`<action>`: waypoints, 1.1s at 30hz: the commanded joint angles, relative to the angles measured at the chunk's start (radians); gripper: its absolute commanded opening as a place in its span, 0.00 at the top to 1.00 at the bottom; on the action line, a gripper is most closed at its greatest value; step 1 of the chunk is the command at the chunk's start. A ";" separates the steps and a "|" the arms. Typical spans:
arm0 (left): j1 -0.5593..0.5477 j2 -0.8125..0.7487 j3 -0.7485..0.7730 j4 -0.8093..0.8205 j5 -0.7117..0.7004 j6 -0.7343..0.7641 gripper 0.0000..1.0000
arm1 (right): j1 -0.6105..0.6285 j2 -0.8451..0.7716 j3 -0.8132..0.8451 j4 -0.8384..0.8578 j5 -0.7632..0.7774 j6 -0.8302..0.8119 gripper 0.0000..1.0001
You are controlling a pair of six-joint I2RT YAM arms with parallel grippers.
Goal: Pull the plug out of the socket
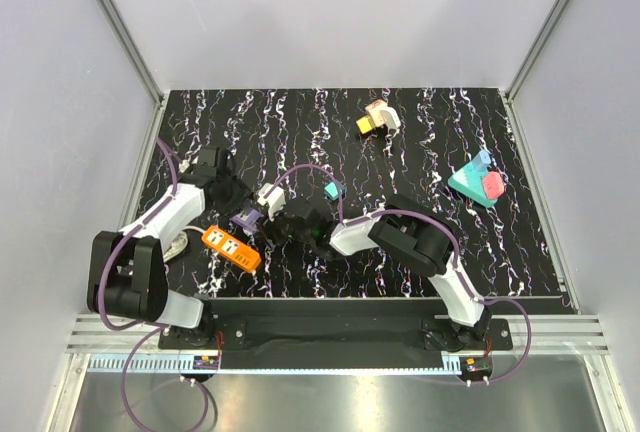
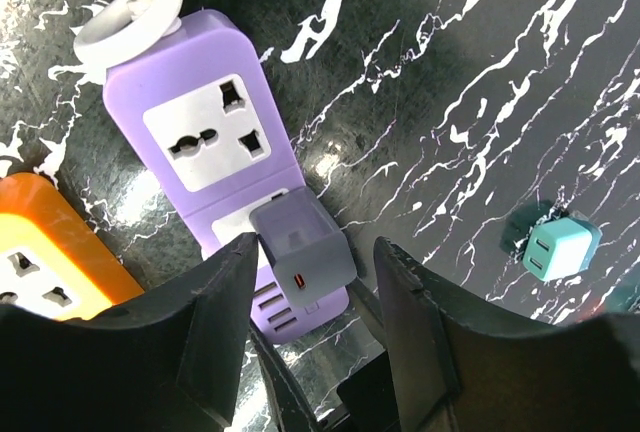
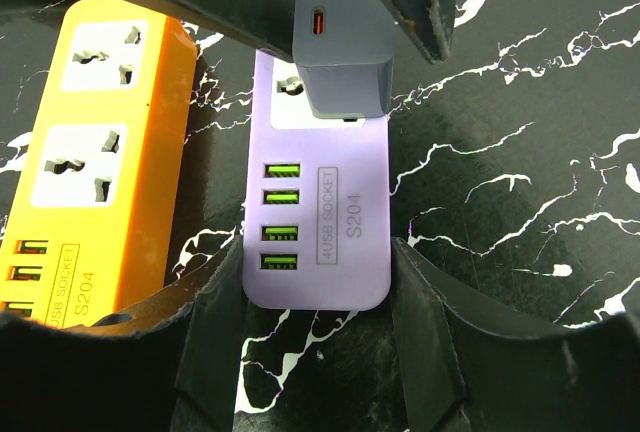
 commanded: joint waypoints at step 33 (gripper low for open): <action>0.005 -0.056 0.091 0.021 0.052 0.009 1.00 | 0.009 0.103 0.089 -0.318 0.033 -0.026 1.00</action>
